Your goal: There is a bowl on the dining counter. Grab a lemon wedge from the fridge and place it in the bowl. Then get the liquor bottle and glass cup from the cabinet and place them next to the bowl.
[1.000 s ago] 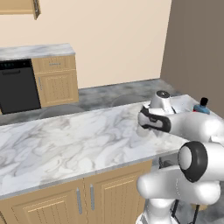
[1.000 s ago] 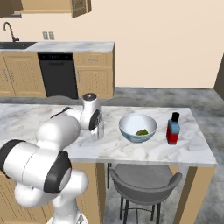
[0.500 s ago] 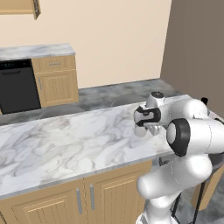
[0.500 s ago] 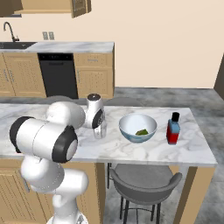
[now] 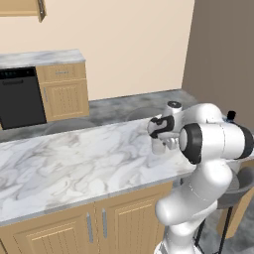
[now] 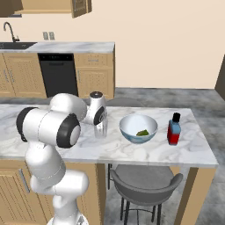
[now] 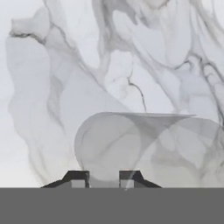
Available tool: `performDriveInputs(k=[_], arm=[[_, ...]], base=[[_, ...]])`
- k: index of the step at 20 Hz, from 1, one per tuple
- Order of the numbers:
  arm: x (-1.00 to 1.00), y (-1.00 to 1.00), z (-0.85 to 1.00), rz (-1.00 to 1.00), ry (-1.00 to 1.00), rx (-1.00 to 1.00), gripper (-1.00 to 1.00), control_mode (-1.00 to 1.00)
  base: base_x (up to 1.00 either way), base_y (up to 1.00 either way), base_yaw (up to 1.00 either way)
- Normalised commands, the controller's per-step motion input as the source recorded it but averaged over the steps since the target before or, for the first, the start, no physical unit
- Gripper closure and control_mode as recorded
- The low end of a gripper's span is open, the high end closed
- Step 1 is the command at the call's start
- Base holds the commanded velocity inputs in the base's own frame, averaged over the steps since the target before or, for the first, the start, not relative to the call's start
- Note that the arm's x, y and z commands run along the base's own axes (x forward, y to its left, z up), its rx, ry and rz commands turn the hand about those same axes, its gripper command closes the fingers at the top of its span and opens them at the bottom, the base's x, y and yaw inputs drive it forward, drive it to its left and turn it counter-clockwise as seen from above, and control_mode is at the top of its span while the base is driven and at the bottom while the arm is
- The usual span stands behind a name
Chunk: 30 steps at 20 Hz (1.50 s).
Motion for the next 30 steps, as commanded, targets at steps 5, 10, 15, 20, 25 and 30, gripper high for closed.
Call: performDriveInputs(k=[5,10,15,20,25,30], arm=[[-0.07,0.0,-0.19,0.0,-0.01,-0.01,-1.0,-1.0],[-0.21,0.0,0.02,0.0,0.0,0.0,-1.0,-1.0],[-0.29,-0.07,0.21,0.0,0.0,0.02,-1.0,-1.0],[-0.26,-0.08,0.44,0.01,-0.03,0.02,-1.0,-1.0],[-0.38,-0.01,0.48,0.0,-0.07,0.01,-1.0,-1.0],[-0.51,0.0,0.6,0.0,-0.12,0.0,-1.0,-1.0]], base=[[0.0,0.0,0.0],[0.0,0.0,0.0],[0.0,0.0,0.0],[0.0,0.0,0.0],[0.0,0.0,0.0],[0.0,0.0,0.0]])
